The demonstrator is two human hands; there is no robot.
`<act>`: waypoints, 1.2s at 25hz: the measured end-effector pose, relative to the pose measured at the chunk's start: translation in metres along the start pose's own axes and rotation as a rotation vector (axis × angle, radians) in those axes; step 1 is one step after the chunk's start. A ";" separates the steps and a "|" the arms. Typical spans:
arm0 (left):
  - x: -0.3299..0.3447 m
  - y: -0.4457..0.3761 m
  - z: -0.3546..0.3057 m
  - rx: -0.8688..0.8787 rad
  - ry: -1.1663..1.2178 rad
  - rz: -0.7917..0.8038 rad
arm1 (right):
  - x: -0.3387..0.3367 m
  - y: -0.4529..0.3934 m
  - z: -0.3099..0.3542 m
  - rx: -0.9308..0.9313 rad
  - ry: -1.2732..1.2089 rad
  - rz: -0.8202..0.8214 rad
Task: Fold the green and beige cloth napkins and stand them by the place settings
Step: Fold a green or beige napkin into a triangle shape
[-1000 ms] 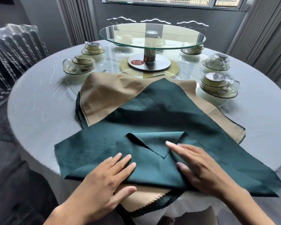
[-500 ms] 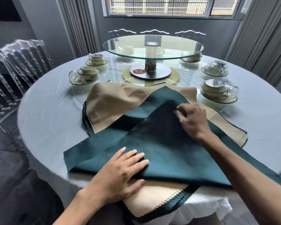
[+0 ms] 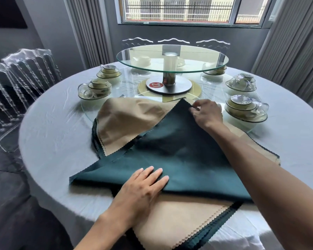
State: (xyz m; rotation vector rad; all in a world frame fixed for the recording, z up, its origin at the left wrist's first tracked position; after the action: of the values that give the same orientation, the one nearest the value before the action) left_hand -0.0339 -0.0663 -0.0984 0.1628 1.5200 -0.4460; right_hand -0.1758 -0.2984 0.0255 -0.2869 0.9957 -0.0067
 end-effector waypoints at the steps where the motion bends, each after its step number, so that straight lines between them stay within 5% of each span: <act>1: -0.006 -0.001 -0.002 0.002 0.003 -0.029 | 0.002 0.002 -0.001 0.005 -0.004 0.006; 7: -0.007 0.019 -0.028 0.010 -0.049 -0.020 | 0.007 0.015 -0.001 -0.133 -0.108 -0.019; 30: 0.013 -0.012 -0.019 -0.185 0.021 0.005 | 0.006 -0.002 -0.016 -0.037 -0.140 -0.129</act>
State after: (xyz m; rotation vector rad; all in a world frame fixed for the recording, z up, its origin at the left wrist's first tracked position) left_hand -0.0565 -0.0727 -0.1106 0.0260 1.5723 -0.2985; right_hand -0.1859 -0.3046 0.0131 -0.3798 0.8382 -0.0844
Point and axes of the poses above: each hand's wrist, its own y-axis away from the middle knuckle, its own x-axis out of the palm, z = x × y, the point moved 10 cm from there along -y, towards the middle knuckle, and after that the axes turned 5 degrees about z, right-handed, at the moved point
